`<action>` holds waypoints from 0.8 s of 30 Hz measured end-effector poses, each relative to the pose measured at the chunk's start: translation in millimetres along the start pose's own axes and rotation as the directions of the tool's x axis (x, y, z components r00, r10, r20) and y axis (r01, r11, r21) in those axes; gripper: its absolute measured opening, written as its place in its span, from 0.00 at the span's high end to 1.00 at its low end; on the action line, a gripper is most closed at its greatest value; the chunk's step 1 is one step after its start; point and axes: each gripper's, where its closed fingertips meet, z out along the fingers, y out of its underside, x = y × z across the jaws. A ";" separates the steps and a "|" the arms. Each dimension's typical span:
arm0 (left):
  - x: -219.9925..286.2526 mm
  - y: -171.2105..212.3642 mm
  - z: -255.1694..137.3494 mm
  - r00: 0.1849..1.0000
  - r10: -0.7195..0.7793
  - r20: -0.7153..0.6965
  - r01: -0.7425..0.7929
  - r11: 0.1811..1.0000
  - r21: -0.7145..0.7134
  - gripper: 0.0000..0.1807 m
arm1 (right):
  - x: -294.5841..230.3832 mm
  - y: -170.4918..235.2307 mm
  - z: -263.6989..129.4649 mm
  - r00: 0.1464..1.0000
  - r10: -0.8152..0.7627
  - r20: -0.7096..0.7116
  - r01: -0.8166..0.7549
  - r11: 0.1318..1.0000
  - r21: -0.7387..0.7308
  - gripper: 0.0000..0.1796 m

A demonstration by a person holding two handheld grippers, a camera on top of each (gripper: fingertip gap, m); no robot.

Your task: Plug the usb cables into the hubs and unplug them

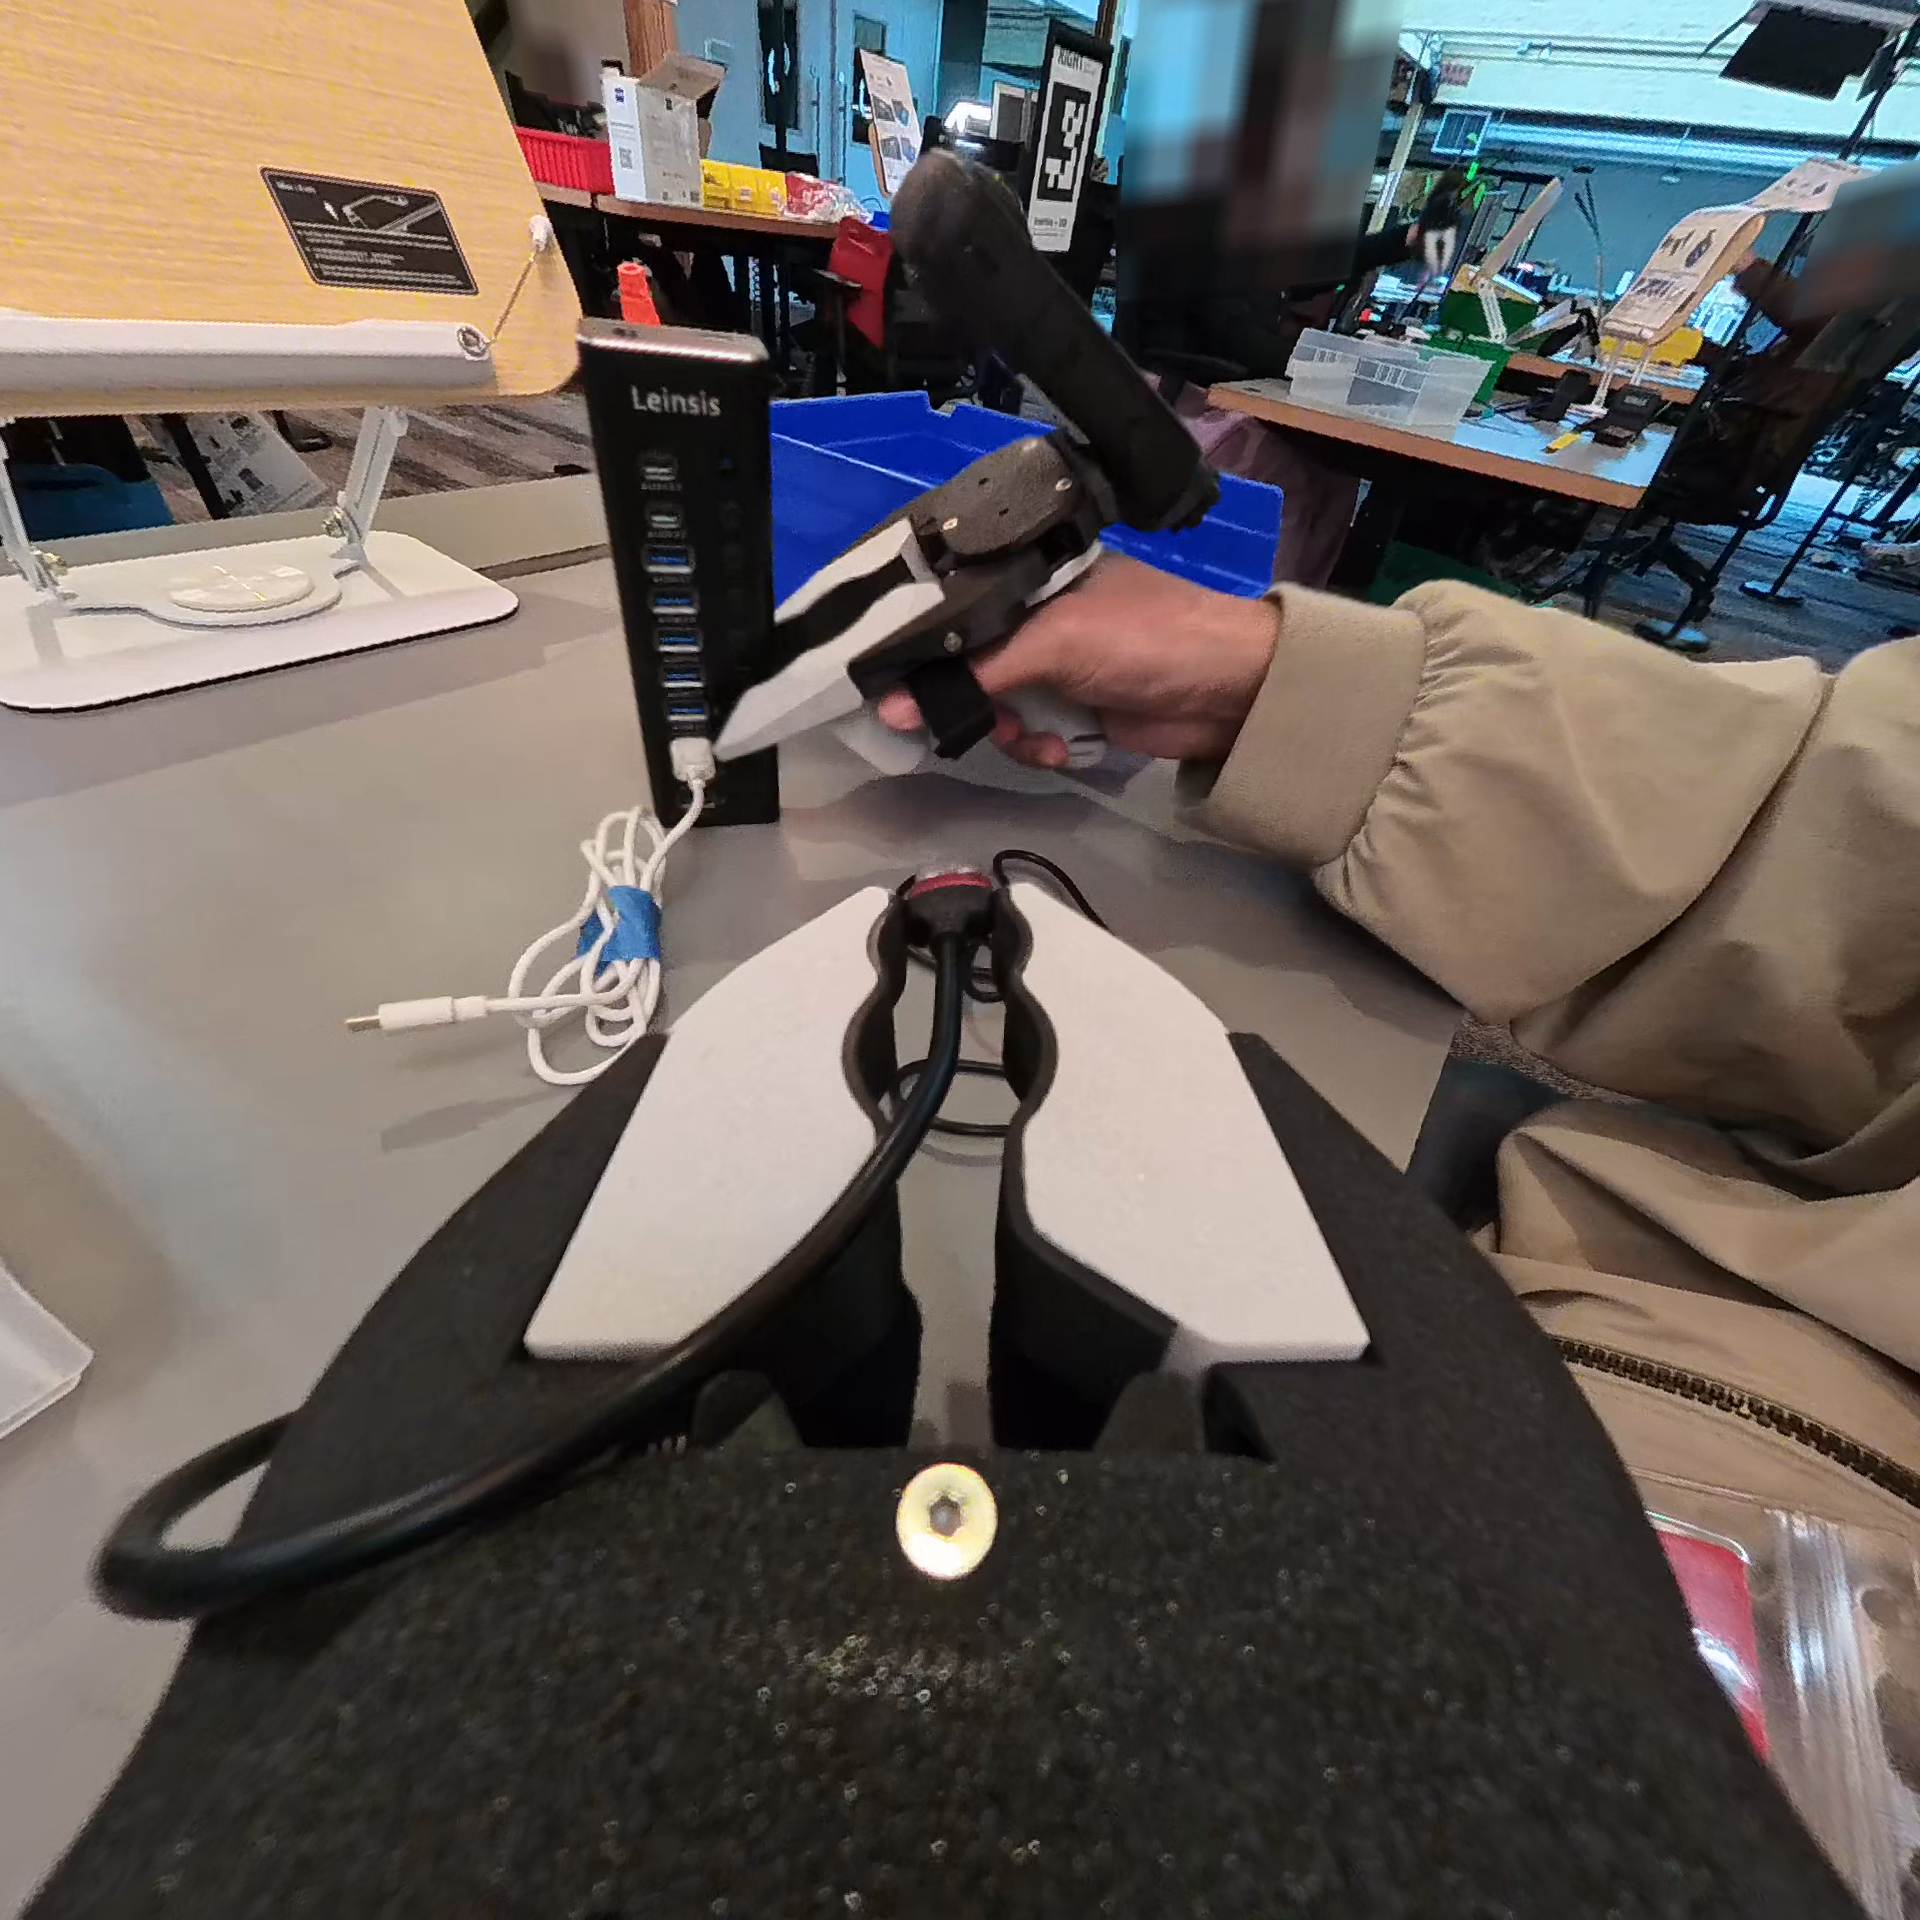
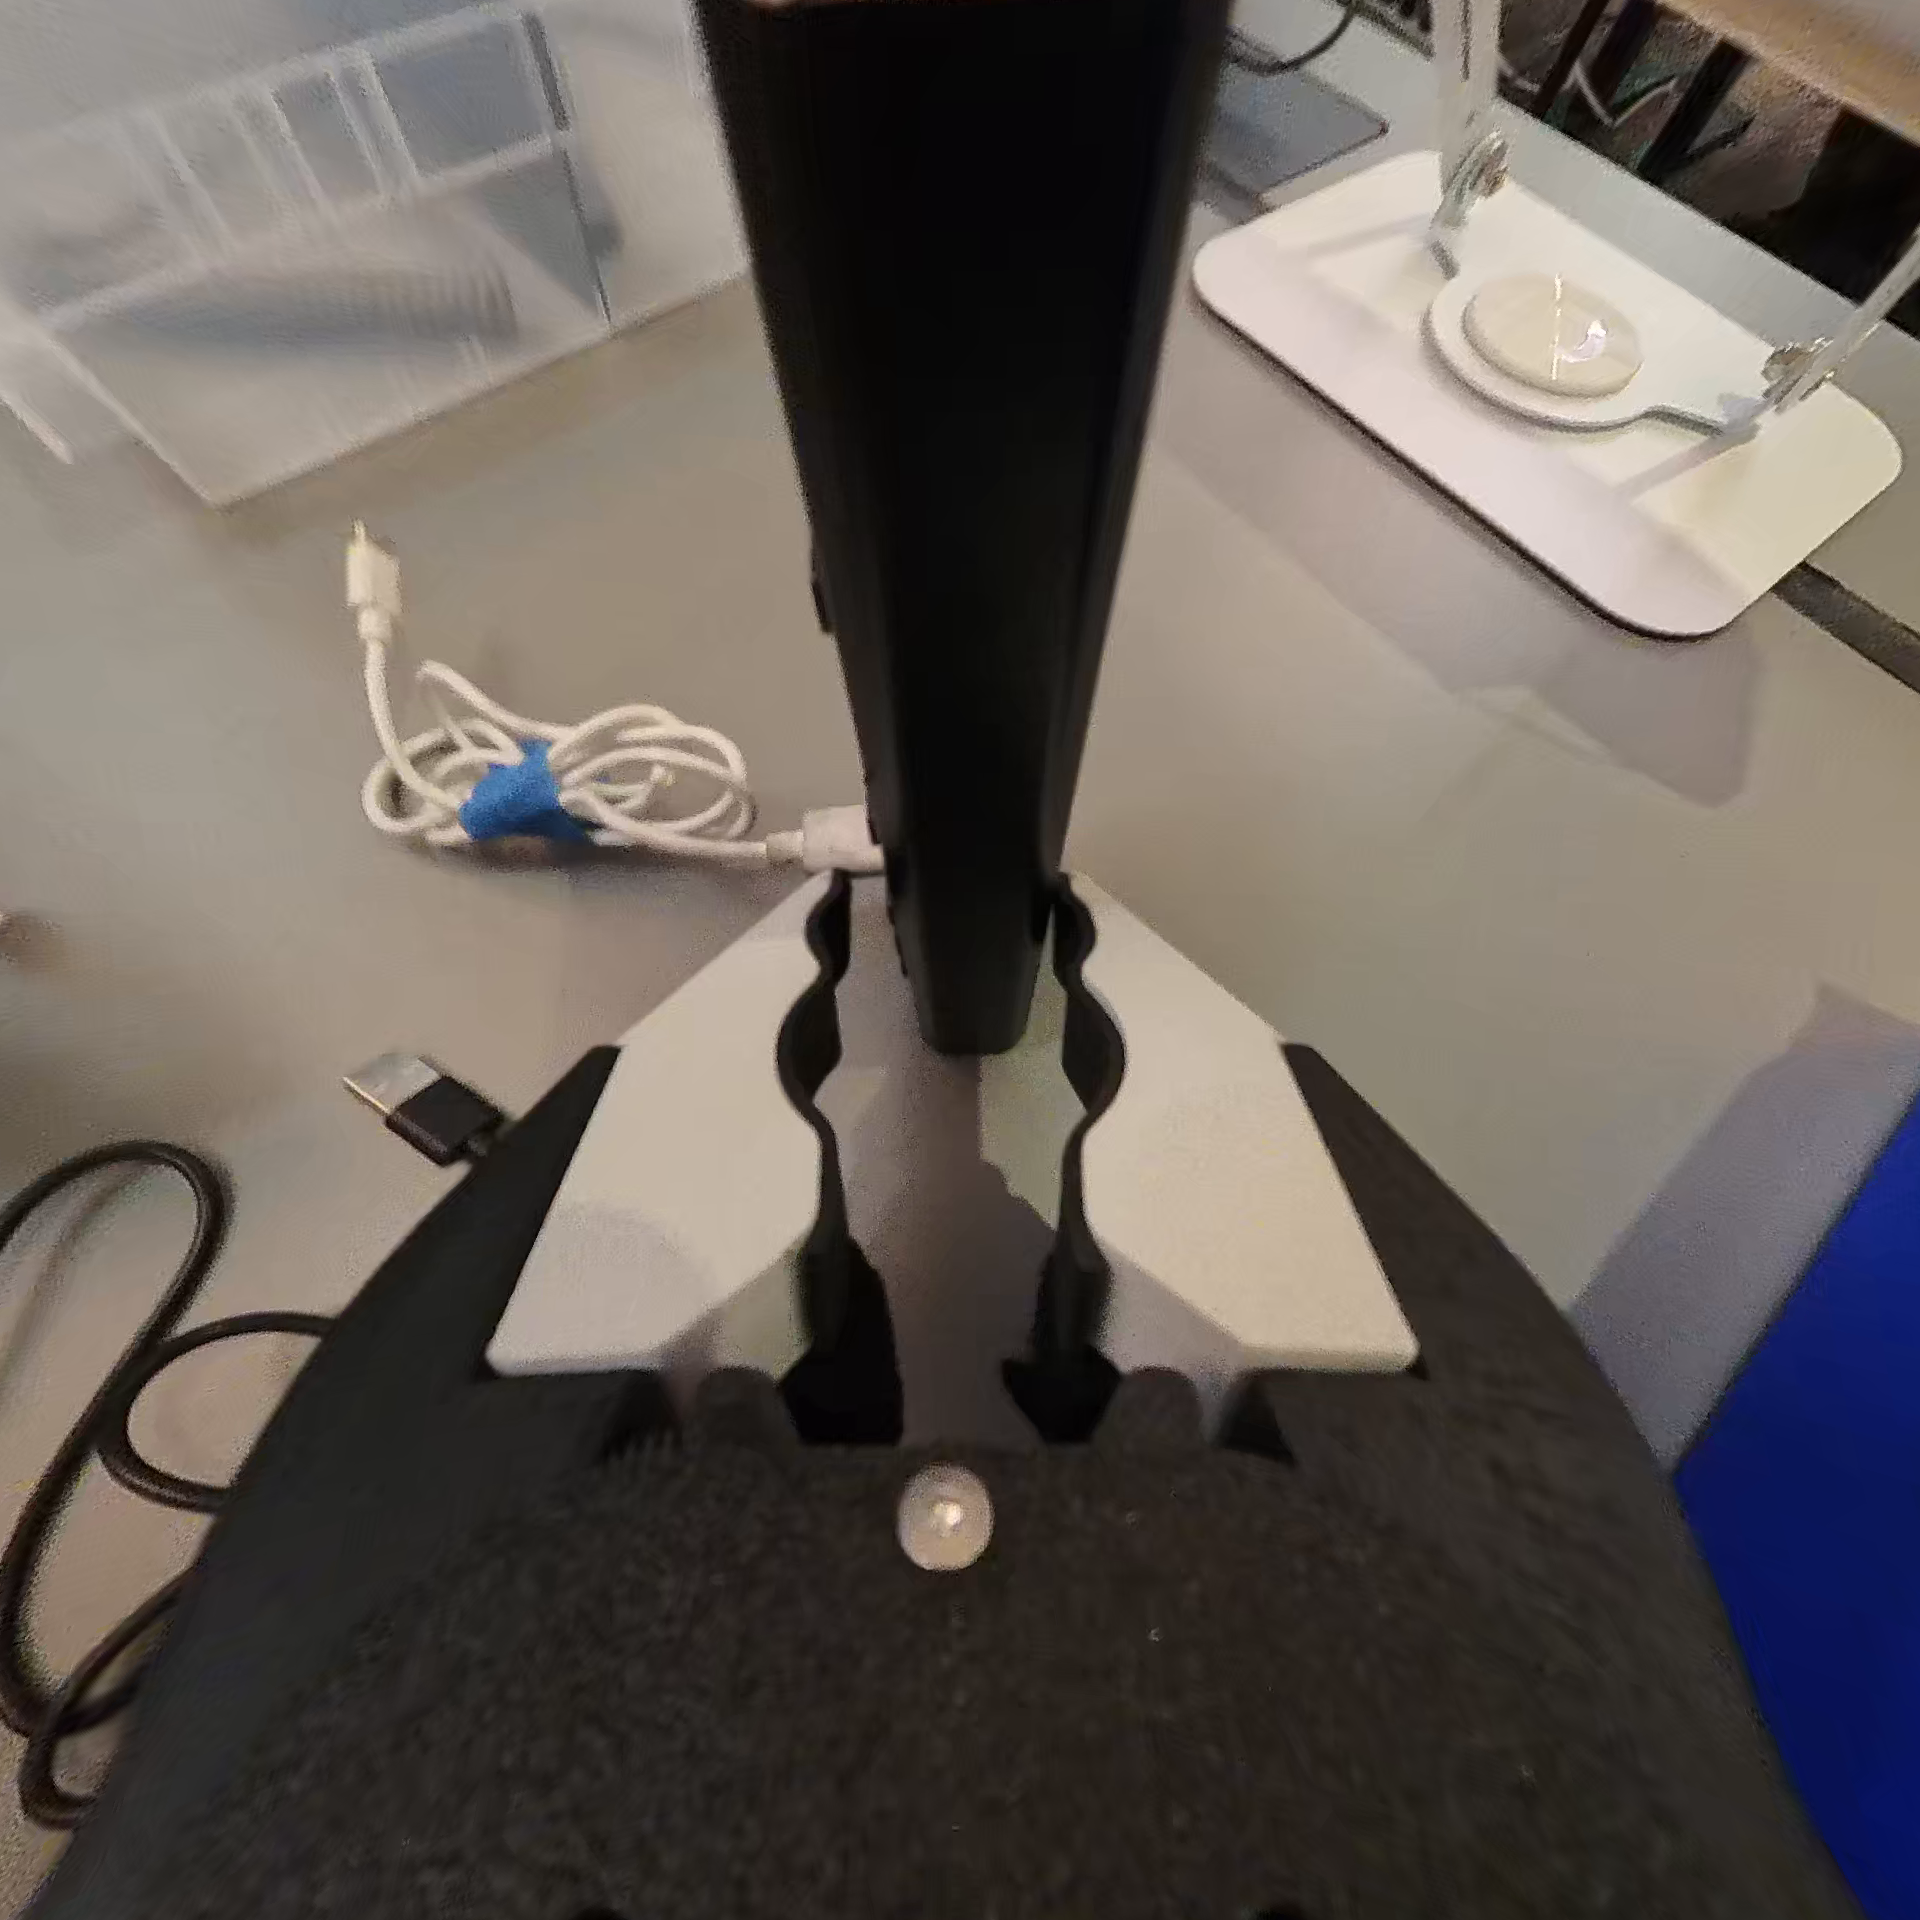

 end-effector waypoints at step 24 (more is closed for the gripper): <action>-34.3 -72.9 57.3 0.962 0.106 0.251 -0.098 0.994 -0.043 0.91 | -75.5 -30.7 -34.6 0.927 0.167 0.336 -0.201 0.977 0.066 0.85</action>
